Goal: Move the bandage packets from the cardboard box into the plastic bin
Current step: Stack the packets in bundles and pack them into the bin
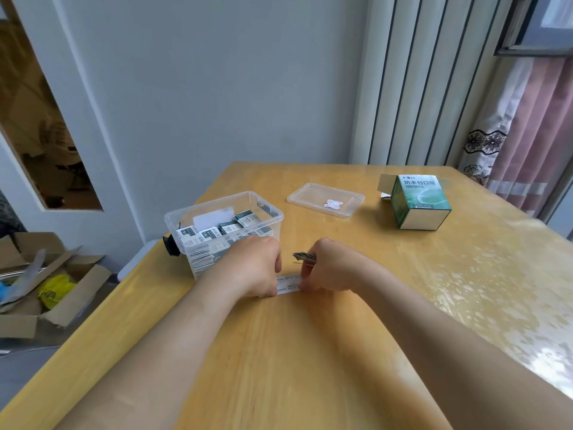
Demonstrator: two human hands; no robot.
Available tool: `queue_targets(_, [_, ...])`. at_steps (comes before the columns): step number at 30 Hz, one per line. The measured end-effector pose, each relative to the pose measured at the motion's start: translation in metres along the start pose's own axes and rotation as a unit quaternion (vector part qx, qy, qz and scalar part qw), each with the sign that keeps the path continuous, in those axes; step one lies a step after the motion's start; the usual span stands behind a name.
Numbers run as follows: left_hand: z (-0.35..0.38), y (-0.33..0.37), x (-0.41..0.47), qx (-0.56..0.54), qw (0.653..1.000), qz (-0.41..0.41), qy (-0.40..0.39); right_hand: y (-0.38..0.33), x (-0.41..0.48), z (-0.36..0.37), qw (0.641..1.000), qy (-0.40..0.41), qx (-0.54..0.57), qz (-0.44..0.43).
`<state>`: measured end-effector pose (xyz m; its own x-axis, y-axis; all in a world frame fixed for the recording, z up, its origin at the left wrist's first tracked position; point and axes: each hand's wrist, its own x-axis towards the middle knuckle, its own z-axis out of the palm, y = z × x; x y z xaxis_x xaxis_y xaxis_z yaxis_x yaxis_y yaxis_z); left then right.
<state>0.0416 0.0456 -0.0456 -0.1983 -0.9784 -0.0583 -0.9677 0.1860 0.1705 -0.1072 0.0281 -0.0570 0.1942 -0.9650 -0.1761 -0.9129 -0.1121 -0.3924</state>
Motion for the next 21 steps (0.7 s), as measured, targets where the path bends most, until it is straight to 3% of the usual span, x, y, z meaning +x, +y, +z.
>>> queue_targets(5, [-0.001,-0.001,0.001,-0.009,0.999,0.004,-0.037,0.002,-0.001,-0.005,0.997,-0.027,0.011,-0.068])
queue_targets(10, [-0.003,-0.007,0.001,-0.088,0.991,0.005,-0.096,0.007,0.000,-0.010,0.994,-0.060,0.005,-0.094])
queue_targets(13, [0.001,-0.012,-0.003,-0.121,0.989,0.017,-0.082,0.009,0.004,-0.008,0.993,-0.034,0.037,-0.105])
queue_targets(15, [0.005,-0.015,-0.006,-0.154,0.987,0.024,-0.035,0.016,0.004,-0.007,0.986,-0.010,0.129,-0.110])
queue_targets(18, [0.005,-0.016,-0.010,-0.279,0.958,0.025,0.053,0.030,-0.001,-0.009,0.935,-0.012,0.340,-0.099])
queue_targets(21, [-0.001,-0.004,-0.012,-0.369,0.912,0.030,0.178,0.038,-0.004,-0.007,0.810,0.012,0.586,-0.018])
